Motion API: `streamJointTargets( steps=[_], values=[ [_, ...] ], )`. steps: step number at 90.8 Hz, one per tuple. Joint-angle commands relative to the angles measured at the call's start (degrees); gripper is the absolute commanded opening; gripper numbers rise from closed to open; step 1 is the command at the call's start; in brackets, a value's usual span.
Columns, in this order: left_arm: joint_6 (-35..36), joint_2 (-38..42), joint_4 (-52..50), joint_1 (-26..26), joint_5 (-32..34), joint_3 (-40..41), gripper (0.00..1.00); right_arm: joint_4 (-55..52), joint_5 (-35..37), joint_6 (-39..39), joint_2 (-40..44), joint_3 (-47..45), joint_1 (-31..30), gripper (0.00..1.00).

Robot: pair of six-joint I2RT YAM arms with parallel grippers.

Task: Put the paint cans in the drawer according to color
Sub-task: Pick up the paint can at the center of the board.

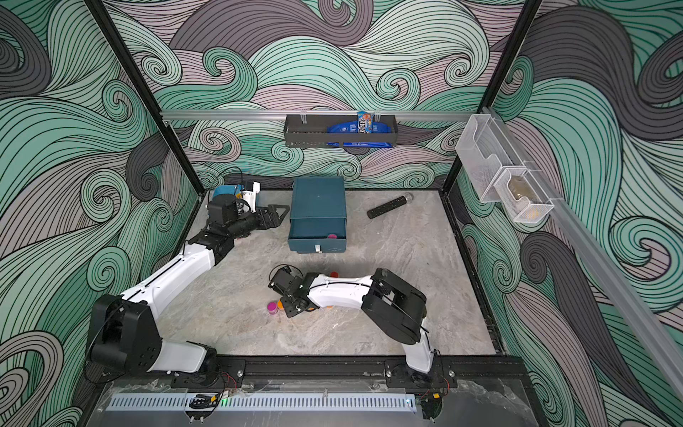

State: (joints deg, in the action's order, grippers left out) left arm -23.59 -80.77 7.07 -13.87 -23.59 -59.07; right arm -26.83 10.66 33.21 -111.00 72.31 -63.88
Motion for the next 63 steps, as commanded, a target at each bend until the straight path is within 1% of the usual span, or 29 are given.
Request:
streamJointTargets(
  steps=[1, 8, 24, 44, 55, 63],
  values=[
    [-0.14, 0.56, -0.29, 0.42, -0.62, -0.61, 0.98, -0.39, 1.50, -0.53, 2.03, 0.10, 0.42, 0.24],
    [-0.21, 0.57, -0.22, 0.42, -0.62, -0.65, 0.98, -0.40, 1.81, -0.84, 3.93, -0.38, 0.40, 0.21],
    [-0.20, 0.44, -0.27, 0.45, -0.62, -0.61, 0.98, -0.42, 2.25, -0.95, 9.06, -1.57, 0.33, 0.20],
    [-0.35, 0.18, -0.17, 0.51, -0.73, -0.61, 0.98, -0.51, 5.81, -2.50, 20.35, 0.14, 1.35, 0.19],
    [-0.43, -0.04, -0.05, 0.46, -0.82, -0.52, 0.98, -1.23, 5.20, -4.68, 23.62, 3.43, 5.41, 0.20],
    [-0.43, -0.09, 0.00, 0.51, -0.92, -0.52, 0.98, -3.18, 5.06, -6.89, 23.80, 7.04, 9.27, 0.20]
  ],
)
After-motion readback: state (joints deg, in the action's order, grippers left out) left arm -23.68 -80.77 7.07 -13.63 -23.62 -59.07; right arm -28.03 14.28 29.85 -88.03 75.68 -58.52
